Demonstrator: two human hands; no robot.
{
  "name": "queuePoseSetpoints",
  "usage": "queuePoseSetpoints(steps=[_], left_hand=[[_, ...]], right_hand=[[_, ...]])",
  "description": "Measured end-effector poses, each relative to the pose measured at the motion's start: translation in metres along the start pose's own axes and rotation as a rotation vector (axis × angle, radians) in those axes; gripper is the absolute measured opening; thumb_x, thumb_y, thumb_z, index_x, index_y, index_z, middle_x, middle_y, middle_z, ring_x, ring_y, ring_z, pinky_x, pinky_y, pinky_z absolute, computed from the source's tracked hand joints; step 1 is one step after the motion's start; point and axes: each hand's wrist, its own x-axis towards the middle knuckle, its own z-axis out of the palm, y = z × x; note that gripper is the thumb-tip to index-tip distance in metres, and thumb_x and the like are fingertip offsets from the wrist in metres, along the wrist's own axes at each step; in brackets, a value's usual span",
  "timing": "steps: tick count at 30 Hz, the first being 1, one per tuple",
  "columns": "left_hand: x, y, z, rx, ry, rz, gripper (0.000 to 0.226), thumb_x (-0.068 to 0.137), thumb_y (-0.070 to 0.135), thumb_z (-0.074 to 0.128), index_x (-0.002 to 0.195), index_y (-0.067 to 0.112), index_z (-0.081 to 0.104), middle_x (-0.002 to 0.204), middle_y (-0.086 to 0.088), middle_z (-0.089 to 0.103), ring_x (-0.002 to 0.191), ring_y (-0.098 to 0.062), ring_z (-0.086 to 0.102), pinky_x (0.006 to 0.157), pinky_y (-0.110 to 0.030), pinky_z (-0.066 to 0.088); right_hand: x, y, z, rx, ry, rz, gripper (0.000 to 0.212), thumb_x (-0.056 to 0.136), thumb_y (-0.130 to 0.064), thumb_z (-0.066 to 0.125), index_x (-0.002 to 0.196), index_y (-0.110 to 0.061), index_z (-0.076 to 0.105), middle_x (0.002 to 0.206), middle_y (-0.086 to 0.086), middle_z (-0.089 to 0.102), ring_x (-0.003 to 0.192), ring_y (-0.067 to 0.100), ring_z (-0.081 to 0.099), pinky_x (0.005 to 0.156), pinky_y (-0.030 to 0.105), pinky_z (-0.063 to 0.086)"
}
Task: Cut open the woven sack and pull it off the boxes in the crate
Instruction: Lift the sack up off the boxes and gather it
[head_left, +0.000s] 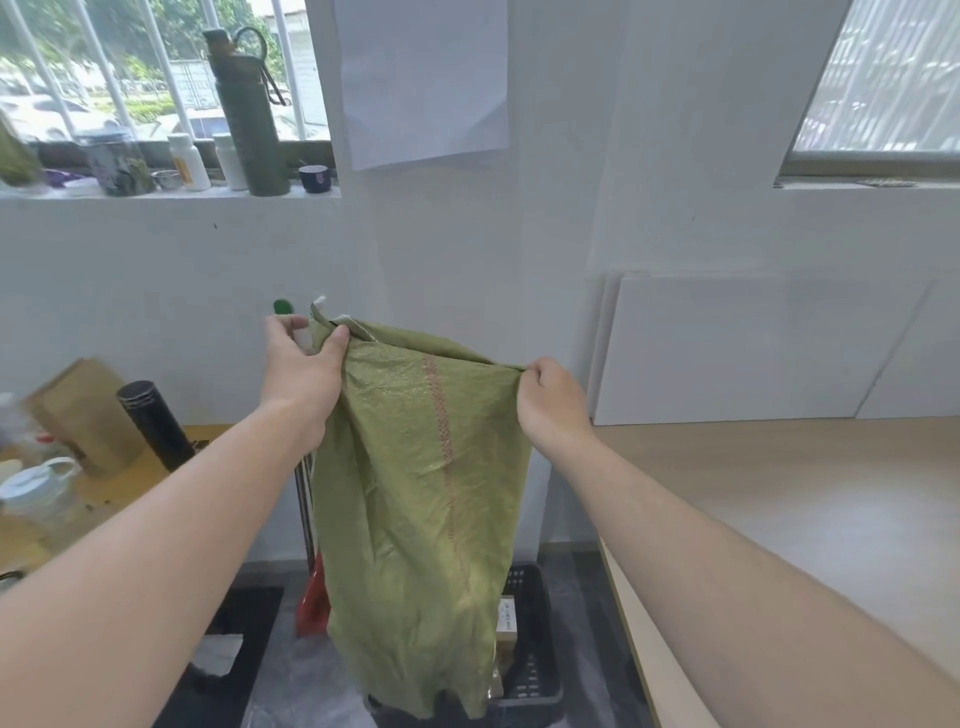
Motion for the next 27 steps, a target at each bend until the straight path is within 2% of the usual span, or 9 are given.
queuePoseSetpoints(steps=[2, 5, 8, 12, 15, 17, 20, 22, 27], left_hand=[[0.002, -0.001, 0.003, -0.02, -0.03, -0.035, 0.03, 0.096, 0.041, 0.068, 0.121, 0.037, 0.051, 0.119, -0.005, 0.07, 0.104, -0.028, 0.072, 0.091, -0.05, 0.059], [0.002, 0.0, 0.015, -0.071, -0.034, -0.051, 0.008, 0.104, 0.028, 0.06, 0.103, 0.021, 0.063, 0.098, -0.002, 0.071, 0.096, -0.025, 0.07, 0.091, -0.043, 0.057], [0.0, 0.009, 0.027, -0.149, -0.016, -0.1, 0.009, 0.105, 0.024, 0.059, 0.103, 0.017, 0.063, 0.088, 0.0, 0.068, 0.089, -0.022, 0.065, 0.085, -0.038, 0.056], [0.0, 0.022, 0.032, -0.204, -0.052, -0.198, 0.01, 0.103, 0.025, 0.063, 0.098, 0.016, 0.064, 0.102, -0.009, 0.073, 0.09, -0.025, 0.072, 0.086, -0.045, 0.062], [-0.003, 0.027, 0.033, -0.166, -0.09, -0.253, 0.013, 0.102, 0.025, 0.064, 0.11, 0.015, 0.061, 0.113, -0.013, 0.07, 0.087, -0.026, 0.072, 0.071, -0.039, 0.061], [-0.006, 0.027, 0.03, -0.09, -0.114, -0.262, 0.038, 0.103, 0.025, 0.062, 0.139, 0.023, 0.05, 0.125, -0.011, 0.064, 0.095, -0.028, 0.071, 0.068, -0.039, 0.061], [-0.008, 0.027, 0.02, 0.095, -0.205, -0.161, 0.062, 0.106, 0.025, 0.055, 0.156, 0.051, 0.029, 0.152, -0.012, 0.046, 0.105, -0.025, 0.065, 0.09, -0.048, 0.06], [-0.012, 0.028, 0.014, 0.339, -0.247, -0.013, 0.06, 0.107, 0.032, 0.05, 0.154, 0.059, 0.025, 0.159, -0.014, 0.03, 0.103, -0.018, 0.058, 0.105, -0.041, 0.049], [-0.019, 0.023, 0.007, 0.833, -0.308, 0.345, 0.048, 0.105, 0.059, 0.031, 0.15, 0.051, 0.043, 0.171, -0.005, 0.004, 0.157, -0.032, 0.007, 0.127, -0.05, 0.009]], right_hand=[[0.0, 0.0, 0.003, 0.072, 0.027, -0.043, 0.025, 0.106, -0.019, 0.03, 0.106, -0.019, 0.055, 0.094, -0.007, 0.057, 0.081, 0.008, 0.053, 0.06, 0.021, 0.034], [0.0, 0.001, 0.009, 0.154, 0.041, -0.143, 0.024, 0.107, -0.036, 0.037, 0.118, -0.024, 0.054, 0.11, -0.003, 0.06, 0.102, 0.017, 0.057, 0.077, 0.025, 0.042], [-0.005, 0.001, 0.011, 0.054, -0.008, -0.33, 0.055, 0.095, -0.062, 0.054, 0.145, -0.044, 0.038, 0.144, -0.001, 0.039, 0.136, 0.019, 0.036, 0.112, 0.037, 0.03], [-0.007, -0.011, 0.007, -0.035, -0.016, -0.349, 0.083, 0.067, -0.083, 0.071, 0.138, -0.059, 0.037, 0.147, -0.003, 0.023, 0.144, 0.023, 0.022, 0.121, 0.049, 0.022], [-0.001, -0.014, 0.009, -0.004, 0.006, -0.311, 0.066, 0.066, -0.082, 0.072, 0.117, -0.046, 0.05, 0.128, -0.005, 0.032, 0.128, 0.024, 0.042, 0.115, 0.049, 0.037], [0.004, -0.015, 0.009, 0.028, -0.012, -0.326, 0.056, 0.07, -0.077, 0.073, 0.105, -0.038, 0.054, 0.118, -0.005, 0.038, 0.112, 0.017, 0.053, 0.105, 0.039, 0.045], [0.007, -0.019, 0.01, 0.042, -0.06, -0.385, 0.03, 0.083, -0.058, 0.077, 0.089, -0.035, 0.059, 0.102, -0.004, 0.05, 0.092, 0.0, 0.052, 0.08, 0.018, 0.04], [0.009, -0.021, 0.013, 0.042, -0.078, -0.43, 0.03, 0.087, -0.051, 0.076, 0.074, -0.036, 0.053, 0.086, -0.005, 0.054, 0.081, 0.004, 0.051, 0.068, 0.017, 0.035], [0.012, -0.027, 0.018, 0.109, -0.151, -0.414, 0.032, 0.091, -0.041, 0.076, 0.072, -0.028, 0.055, 0.065, -0.014, 0.056, 0.058, -0.001, 0.051, 0.056, 0.014, 0.037]])
